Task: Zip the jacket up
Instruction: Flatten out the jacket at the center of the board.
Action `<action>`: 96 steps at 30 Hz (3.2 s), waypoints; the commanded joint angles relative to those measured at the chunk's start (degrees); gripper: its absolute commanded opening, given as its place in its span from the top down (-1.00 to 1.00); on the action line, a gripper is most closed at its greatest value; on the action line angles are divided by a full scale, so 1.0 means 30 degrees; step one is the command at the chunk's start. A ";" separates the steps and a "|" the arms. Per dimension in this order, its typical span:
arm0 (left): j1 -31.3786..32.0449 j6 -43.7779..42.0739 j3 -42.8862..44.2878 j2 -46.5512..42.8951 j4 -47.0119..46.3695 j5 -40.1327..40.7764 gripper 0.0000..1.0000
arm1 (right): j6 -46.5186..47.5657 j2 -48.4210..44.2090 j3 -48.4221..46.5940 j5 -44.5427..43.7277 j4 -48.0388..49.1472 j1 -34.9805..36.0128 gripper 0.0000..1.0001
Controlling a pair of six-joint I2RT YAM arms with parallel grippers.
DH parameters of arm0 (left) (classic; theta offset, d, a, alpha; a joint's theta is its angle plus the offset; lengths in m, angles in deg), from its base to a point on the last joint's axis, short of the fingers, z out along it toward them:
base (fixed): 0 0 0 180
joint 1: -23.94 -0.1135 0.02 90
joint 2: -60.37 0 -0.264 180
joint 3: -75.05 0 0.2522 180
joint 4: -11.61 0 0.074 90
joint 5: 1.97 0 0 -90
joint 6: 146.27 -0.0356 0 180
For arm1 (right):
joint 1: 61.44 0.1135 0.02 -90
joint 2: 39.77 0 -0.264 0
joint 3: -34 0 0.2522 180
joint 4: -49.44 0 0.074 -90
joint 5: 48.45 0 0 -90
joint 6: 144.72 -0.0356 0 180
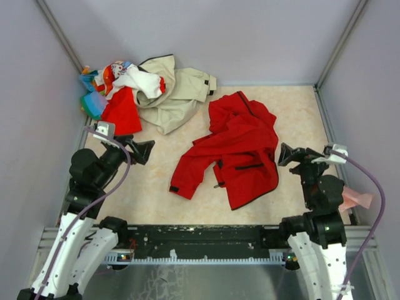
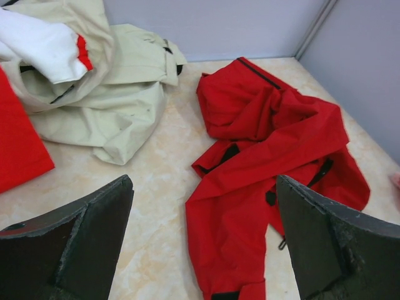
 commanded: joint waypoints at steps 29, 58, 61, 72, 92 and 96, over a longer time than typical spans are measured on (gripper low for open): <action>0.2903 0.6331 -0.3548 0.8019 -0.2749 -0.4159 -0.95 | -0.3266 1.3960 0.2653 0.3621 0.4242 -0.0175 -0.88; 0.5247 0.5587 -0.3082 1.3652 -0.4573 -0.2524 -0.92 | -0.1615 1.4187 -0.1672 0.1894 0.2300 0.3404 1.00; 0.5240 0.5447 -0.2814 1.3360 -0.4272 -0.2302 -0.91 | -0.1044 1.3894 -0.3118 0.0786 0.1505 0.4833 1.00; 0.5258 0.5321 -0.2744 0.9285 -0.2612 -0.1085 -0.92 | 0.0715 1.7421 -0.7957 -0.3445 0.0198 1.0744 1.00; 0.5665 0.5837 -0.3204 0.7012 -0.2145 -0.3003 -0.92 | -0.0194 2.8336 -1.1993 0.0575 0.2860 1.3742 0.19; 0.5971 0.5889 -0.3114 0.7543 -0.2479 -0.3042 -0.92 | -0.0145 2.6527 -1.1253 0.0405 0.2917 1.3719 -0.14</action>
